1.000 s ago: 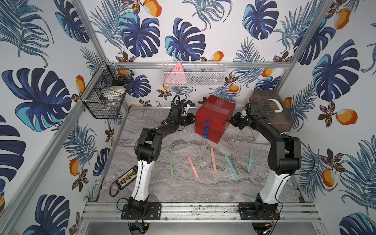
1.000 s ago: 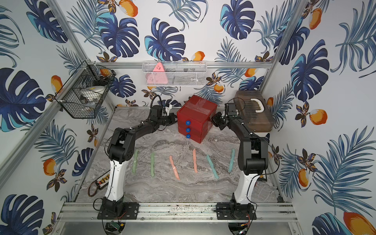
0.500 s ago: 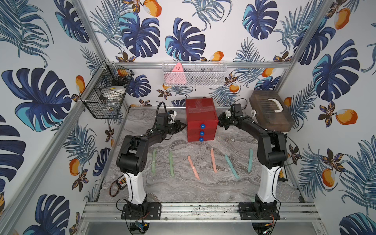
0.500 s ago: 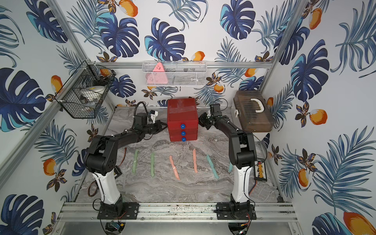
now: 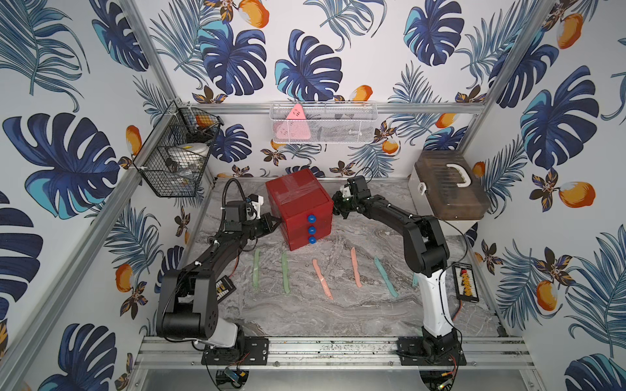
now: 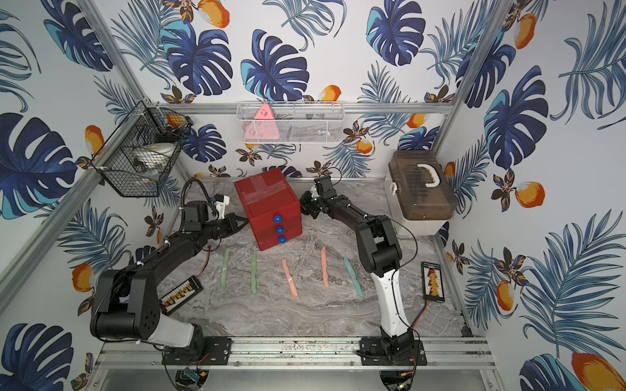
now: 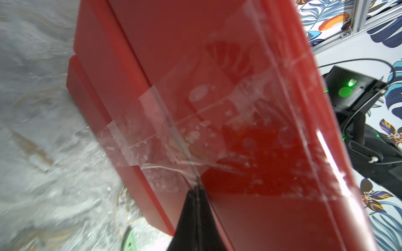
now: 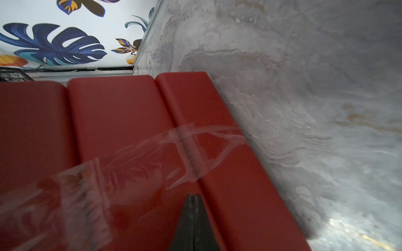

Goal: Place the fruit knives into the drawer by color
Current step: Move the storage box to the center of the board, then open the drawer in the storage box.

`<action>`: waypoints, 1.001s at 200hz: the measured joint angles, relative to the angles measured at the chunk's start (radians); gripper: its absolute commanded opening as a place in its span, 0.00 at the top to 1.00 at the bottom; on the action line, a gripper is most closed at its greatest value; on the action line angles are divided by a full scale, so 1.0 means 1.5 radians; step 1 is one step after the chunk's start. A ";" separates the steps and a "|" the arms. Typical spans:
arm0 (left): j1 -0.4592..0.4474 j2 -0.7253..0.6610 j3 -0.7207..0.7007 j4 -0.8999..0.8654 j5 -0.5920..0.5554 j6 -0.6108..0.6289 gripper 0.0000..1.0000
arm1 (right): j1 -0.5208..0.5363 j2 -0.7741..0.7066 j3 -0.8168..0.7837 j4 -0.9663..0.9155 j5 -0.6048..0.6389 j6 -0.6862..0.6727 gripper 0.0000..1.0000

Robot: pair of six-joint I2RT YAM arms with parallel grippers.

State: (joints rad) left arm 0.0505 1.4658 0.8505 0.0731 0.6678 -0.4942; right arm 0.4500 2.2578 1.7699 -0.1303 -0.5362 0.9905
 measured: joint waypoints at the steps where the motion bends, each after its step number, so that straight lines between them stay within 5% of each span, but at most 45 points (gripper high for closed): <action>1: 0.000 -0.001 -0.001 0.000 0.000 0.000 1.00 | 0.001 0.001 0.001 0.000 0.000 0.001 1.00; 74: 0.032 -0.039 0.002 -0.078 -0.028 0.046 1.00 | -0.001 -0.004 0.066 -0.107 0.004 -0.040 1.00; 142: 0.074 -0.081 0.089 -0.233 -0.235 0.065 1.00 | -0.086 -0.150 -0.042 -0.214 0.062 -0.076 1.00; 200: -0.040 -0.146 0.237 -0.360 -0.420 0.070 1.00 | -0.061 -0.354 -0.233 -0.180 0.013 -0.052 1.00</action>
State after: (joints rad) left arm -0.0097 1.2465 1.2064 -0.4664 0.0376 -0.3897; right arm 0.3592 1.7271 1.4204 -0.4007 -0.5163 0.9127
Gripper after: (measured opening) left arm 0.058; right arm 0.049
